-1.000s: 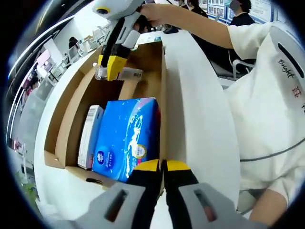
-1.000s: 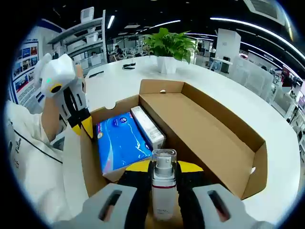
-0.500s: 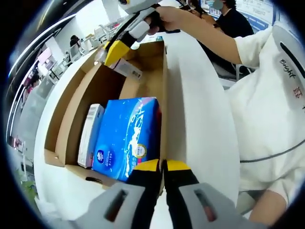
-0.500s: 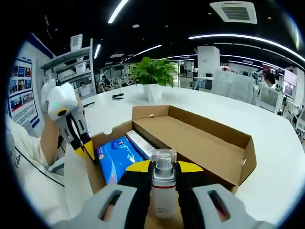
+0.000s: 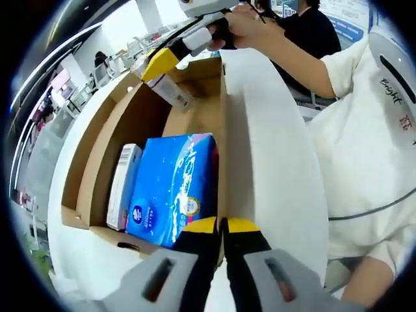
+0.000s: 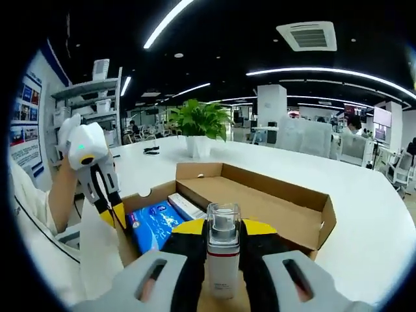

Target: Operate the shoe box by opening the lid, removing the specified soft item, and placing it in the target area until the item is outside and the box remains undamaged.

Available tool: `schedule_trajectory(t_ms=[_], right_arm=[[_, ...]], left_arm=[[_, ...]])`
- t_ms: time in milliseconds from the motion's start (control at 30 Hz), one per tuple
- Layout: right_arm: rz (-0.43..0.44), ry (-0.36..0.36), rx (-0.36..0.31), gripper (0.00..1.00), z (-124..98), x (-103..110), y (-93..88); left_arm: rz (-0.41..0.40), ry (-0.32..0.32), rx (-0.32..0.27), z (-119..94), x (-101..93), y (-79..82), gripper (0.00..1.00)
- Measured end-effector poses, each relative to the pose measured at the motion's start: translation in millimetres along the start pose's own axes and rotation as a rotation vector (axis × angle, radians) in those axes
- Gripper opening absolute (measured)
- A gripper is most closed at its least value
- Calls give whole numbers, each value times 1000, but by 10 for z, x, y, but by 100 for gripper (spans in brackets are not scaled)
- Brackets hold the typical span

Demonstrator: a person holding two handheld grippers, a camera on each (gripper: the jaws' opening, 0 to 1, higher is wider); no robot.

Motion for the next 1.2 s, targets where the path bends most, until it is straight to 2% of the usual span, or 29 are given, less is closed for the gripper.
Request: schedule_trajectory(t_ms=[100, 167, 200, 300, 367, 400, 533, 633, 867, 1033, 1067, 1100, 1200], right_arm=[[5, -16, -29, 19, -8, 49, -13], [6, -29, -49, 19, -31, 51, -3], [-1, -39, -83, 19, -55, 50, 13], [36, -37, -156, 19, -119, 47, 36], [12, -33, -166, 19, -141, 58, 40], [-29, -39, -185, 18, -145, 66, 50], [-44, -50, -167, 18, -161, 100, 55], [-55, -49, -184, 19, -168, 107, 70], [-64, -85, -179, 19, -192, 79, 73], [-69, -115, -167, 19, -216, 48, 52], [-63, -116, -171, 19, -229, 44, 59], [-63, -117, -178, 19, -246, 49, 72], [-73, -123, -203, 19, -307, 69, 141]], left_arm=[[61, 6, -7, 3, -9, -4, 3], [37, 6, -11, 4, -10, -7, 3], [11, 5, -17, 7, -5, -12, 3], [22, 6, -16, 9, -6, -10, 3], [30, 10, -13, 9, -11, -6, 3], [30, 14, -14, 7, -9, -7, 4], [65, 60, 3, -1, -39, 13, 6], [24, 66, -3, -11, -44, 10, 6], [60, 130, -8, -85, -84, 13, 8], [51, 131, -5, -98, -101, 17, 5], [89, 98, -1, -75, -108, 13, 5], [105, 113, -7, -84, -105, 17, 5], [81, 116, -8, -84, -108, 8, 4]])
Point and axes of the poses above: the point that each gripper's makers call its tool centre point, and the gripper's own axes: z roughly forward along the fingers, x roughly to its left, y roughly out of its top, the point moved 10 cm from there along -z, roughly backward along the fingers, and after that the axes turned 7 degrees about -z, right-handed, at the moved point
